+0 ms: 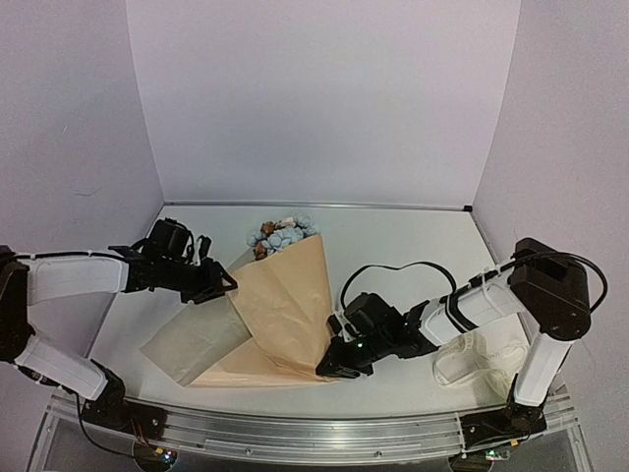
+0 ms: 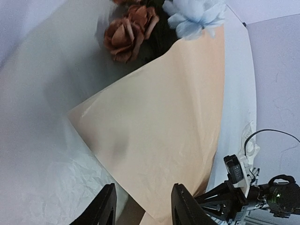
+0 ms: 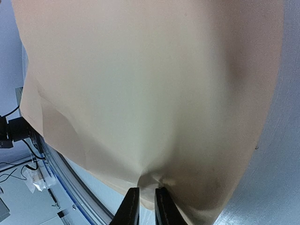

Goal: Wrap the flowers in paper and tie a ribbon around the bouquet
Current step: Press the fold line of the 2/3-folded wrapping paper.

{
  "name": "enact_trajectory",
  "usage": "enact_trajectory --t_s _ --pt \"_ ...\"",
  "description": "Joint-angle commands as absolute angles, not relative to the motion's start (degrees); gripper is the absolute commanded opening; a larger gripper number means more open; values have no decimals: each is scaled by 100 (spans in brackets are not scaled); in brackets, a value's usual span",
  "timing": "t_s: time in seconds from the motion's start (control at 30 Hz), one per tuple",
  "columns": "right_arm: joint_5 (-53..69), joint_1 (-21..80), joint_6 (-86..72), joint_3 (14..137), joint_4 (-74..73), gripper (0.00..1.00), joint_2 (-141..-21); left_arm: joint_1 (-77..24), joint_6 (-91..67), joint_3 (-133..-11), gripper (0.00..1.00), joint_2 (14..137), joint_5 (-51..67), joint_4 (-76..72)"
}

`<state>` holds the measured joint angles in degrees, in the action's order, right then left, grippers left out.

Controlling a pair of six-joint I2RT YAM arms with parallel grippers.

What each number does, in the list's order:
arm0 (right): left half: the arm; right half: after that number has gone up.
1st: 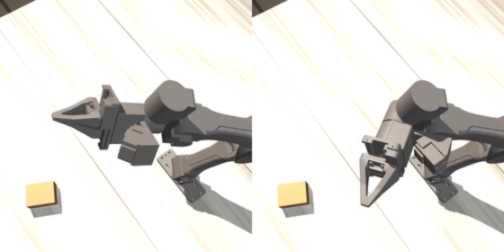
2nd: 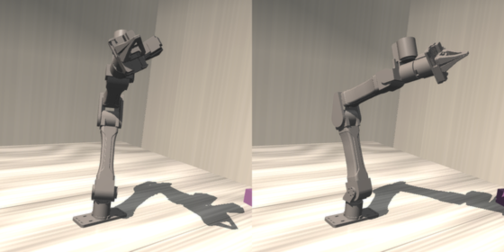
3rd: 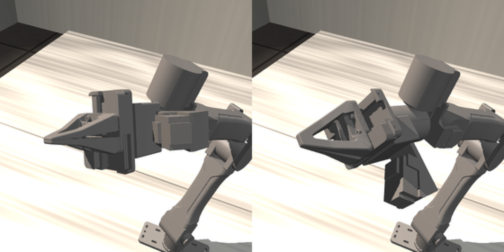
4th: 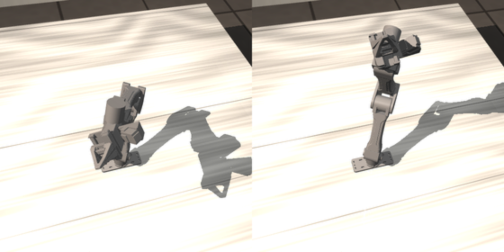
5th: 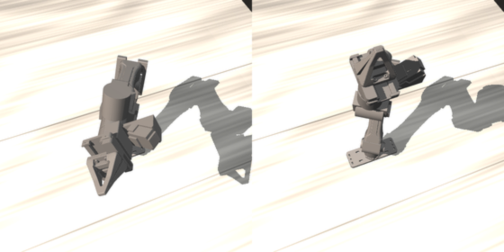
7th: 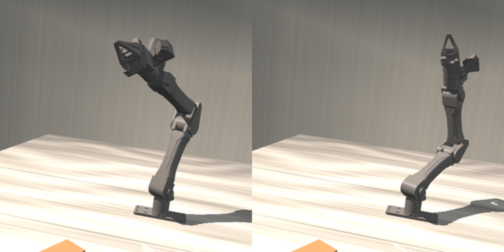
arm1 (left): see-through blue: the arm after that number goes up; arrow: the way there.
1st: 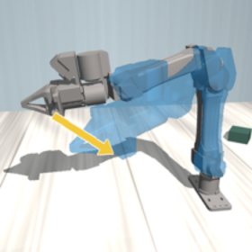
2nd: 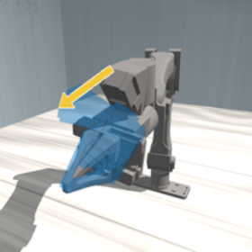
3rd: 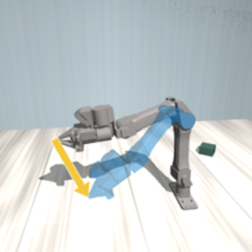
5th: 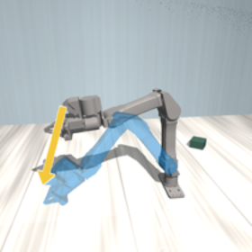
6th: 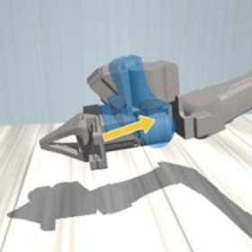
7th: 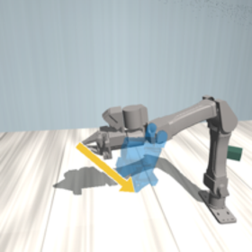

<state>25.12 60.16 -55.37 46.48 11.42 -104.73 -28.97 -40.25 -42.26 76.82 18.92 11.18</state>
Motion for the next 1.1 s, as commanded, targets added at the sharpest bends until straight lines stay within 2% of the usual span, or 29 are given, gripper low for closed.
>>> enact_trajectory --t_s 0.0,0.2,0.33,0.53,0.7,1.07 --pt "2382 6084 -5591 4683 1200 12 -10600 -3830 -3537 -4951 40 7311 990 1907" --pt "2407 6134 -5626 4772 1196 12 -10655 -5240 -3422 -4931 27 8178 1771 1095" --pt "2356 6137 -5649 4721 1204 12 -10655 -5728 -3491 -4839 22 8780 2170 425" --pt "2259 6138 -5681 4684 1198 12 -10628 -5946 -3791 -4621 15 9249 2423 -230" --pt "2234 6135 -5734 4766 1214 12 -10685 -5977 -4044 -4244 13 9491 2380 -490" --pt "2204 6029 -5958 4886 1239 12 -10697 -5974 -4156 -3906 7 9863 2013 -300"
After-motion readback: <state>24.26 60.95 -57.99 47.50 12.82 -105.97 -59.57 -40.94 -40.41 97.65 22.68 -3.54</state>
